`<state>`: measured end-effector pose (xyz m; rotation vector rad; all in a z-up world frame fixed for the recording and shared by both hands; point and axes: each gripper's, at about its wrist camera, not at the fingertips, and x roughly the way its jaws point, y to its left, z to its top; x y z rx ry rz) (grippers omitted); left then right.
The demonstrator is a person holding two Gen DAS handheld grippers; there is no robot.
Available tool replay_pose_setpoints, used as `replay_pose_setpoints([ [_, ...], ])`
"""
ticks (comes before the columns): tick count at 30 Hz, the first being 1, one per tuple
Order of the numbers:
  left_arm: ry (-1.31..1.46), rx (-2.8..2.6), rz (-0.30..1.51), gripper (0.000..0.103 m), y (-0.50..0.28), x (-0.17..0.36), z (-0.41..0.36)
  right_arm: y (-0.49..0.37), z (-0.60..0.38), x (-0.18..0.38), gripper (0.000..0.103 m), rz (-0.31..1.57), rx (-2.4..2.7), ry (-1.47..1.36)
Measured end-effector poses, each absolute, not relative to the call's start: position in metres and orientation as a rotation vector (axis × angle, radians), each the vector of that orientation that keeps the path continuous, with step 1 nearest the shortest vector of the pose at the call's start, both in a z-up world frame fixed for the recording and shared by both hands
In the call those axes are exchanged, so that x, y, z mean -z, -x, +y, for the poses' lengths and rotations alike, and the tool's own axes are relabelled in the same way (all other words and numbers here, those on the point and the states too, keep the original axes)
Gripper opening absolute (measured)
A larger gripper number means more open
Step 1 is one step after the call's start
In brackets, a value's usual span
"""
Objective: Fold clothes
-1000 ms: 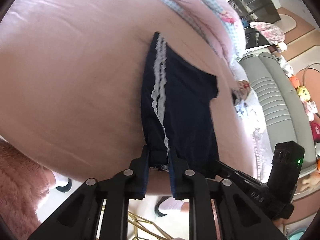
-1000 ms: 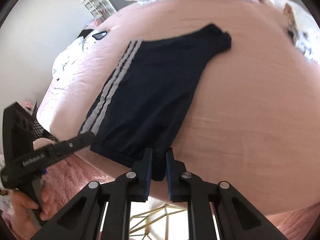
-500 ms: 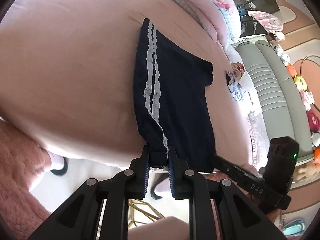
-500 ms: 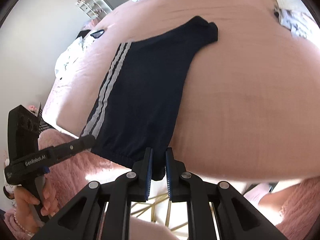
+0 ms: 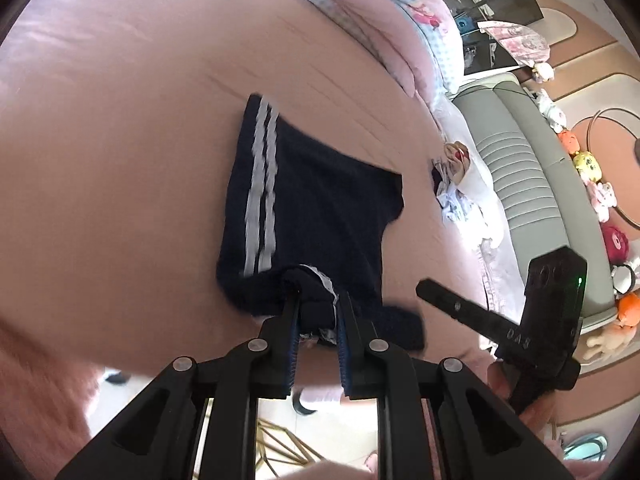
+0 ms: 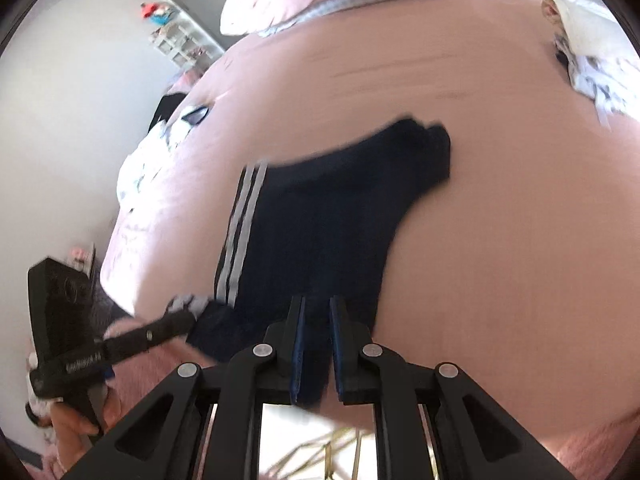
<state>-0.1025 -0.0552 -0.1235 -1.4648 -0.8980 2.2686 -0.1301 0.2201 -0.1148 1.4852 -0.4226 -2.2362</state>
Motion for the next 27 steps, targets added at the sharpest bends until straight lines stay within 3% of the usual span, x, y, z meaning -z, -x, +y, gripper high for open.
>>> replay_pose_setpoints([
  [5,1.544,-2.221,-0.927,0.016,0.150,0.152,-0.063,0.174,0.210,0.142,0.010,-0.481,2.259,-1.540],
  [9,1.530,-2.242,-0.788,0.019,0.180,0.149,-0.063,0.197,0.216,0.167,0.011,-0.596,2.241,-1.588],
  [13,1.403,-2.350,-0.669,0.042,0.187,0.124,-0.073,0.204,0.225,0.155,0.014,-0.609,2.273,-1.562],
  [16,1.303,-2.426,-0.611,0.043,0.179,0.111,-0.085,0.202,0.238,0.139,0.024,-0.589,2.303,-1.519],
  [20,1.248,-2.520,-0.337,0.043,0.160,0.104,-0.082,0.182,0.238,0.119,0.025,-0.314,2.398,-1.490],
  [23,1.297,-2.522,-0.101,0.043,0.150,0.107,-0.069,0.149,0.210,0.115,0.025,0.076,2.376,-1.422],
  [27,1.423,-2.435,0.018,0.043,0.141,0.117,-0.054,0.096,0.168,0.122,0.025,0.482,2.281,-1.276],
])
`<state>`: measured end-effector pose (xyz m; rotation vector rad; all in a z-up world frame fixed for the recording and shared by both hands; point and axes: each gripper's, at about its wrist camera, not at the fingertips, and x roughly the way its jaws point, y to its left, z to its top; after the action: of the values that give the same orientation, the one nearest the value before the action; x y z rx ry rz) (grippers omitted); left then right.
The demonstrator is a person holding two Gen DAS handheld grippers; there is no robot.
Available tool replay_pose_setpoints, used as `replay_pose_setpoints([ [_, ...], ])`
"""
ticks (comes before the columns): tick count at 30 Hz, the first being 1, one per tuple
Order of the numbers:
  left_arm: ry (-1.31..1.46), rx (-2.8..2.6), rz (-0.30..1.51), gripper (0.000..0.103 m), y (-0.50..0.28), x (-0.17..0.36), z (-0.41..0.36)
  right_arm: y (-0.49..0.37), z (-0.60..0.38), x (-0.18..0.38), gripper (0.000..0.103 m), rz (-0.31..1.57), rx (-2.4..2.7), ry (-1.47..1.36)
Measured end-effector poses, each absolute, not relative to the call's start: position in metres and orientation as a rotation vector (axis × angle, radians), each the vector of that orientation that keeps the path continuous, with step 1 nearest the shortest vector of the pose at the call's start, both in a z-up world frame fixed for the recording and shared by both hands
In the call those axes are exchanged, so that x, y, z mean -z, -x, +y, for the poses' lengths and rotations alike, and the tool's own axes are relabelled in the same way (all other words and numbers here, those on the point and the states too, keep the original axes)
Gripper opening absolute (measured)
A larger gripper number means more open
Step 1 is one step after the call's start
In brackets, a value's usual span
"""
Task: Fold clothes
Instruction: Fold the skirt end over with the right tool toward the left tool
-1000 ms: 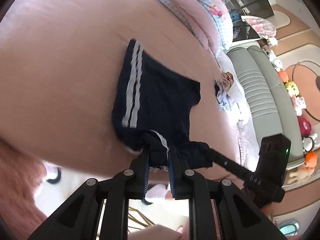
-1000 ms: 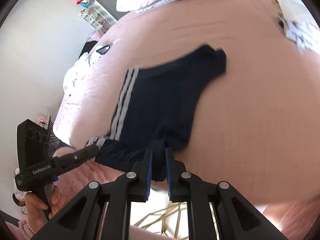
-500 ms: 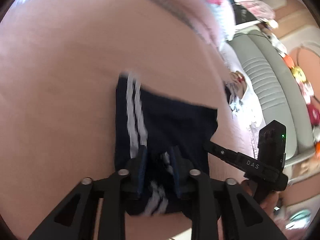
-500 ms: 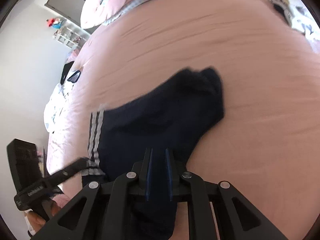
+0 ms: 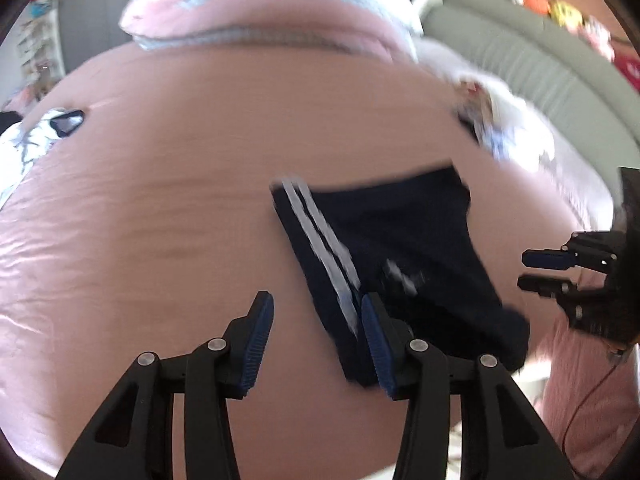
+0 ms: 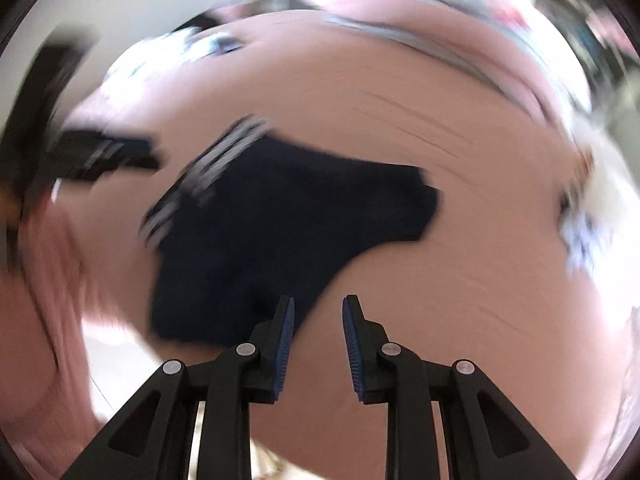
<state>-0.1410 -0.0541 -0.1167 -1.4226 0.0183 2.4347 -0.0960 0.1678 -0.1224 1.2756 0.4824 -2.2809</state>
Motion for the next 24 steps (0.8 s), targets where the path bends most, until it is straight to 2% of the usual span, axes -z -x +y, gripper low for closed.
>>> replay_pose_setpoints([
  [2,1.421,-2.428,0.070,0.043,0.136,0.120,-0.045,0.076,0.152,0.127,0.025,0.565,2.254,-1.191],
  [5,1.401,-2.438,0.053,0.043,0.136,0.125,-0.038,0.060,0.131,0.135,0.025,0.674,2.224,-1.088],
  [9,1.392,-2.461,-0.070,0.043,0.136,0.128,-0.047,0.043,0.120,0.147,0.025,0.820,2.172,-0.967],
  [14,1.364,-2.466,-0.190,0.043,0.131,0.129,-0.055,0.029,0.135,0.139,0.025,0.825,2.169,-0.913],
  [18,1.368,-2.445,-0.238,0.043,0.132,0.132,-0.058,0.015,0.136,0.144,0.025,0.911,2.134,-0.877],
  [20,1.361,-2.438,-0.247,0.043,0.132,0.132,-0.056,0.011,0.127,0.152,0.032,0.977,2.125,-0.842],
  [23,1.361,-2.435,-0.250,0.043,0.131,0.132,-0.055,0.013,0.113,0.166,0.032,1.071,2.144,-0.803],
  [24,1.361,-2.438,-0.248,0.043,0.130,0.132,-0.057,0.018,0.111,0.167,0.032,1.050,2.162,-0.817],
])
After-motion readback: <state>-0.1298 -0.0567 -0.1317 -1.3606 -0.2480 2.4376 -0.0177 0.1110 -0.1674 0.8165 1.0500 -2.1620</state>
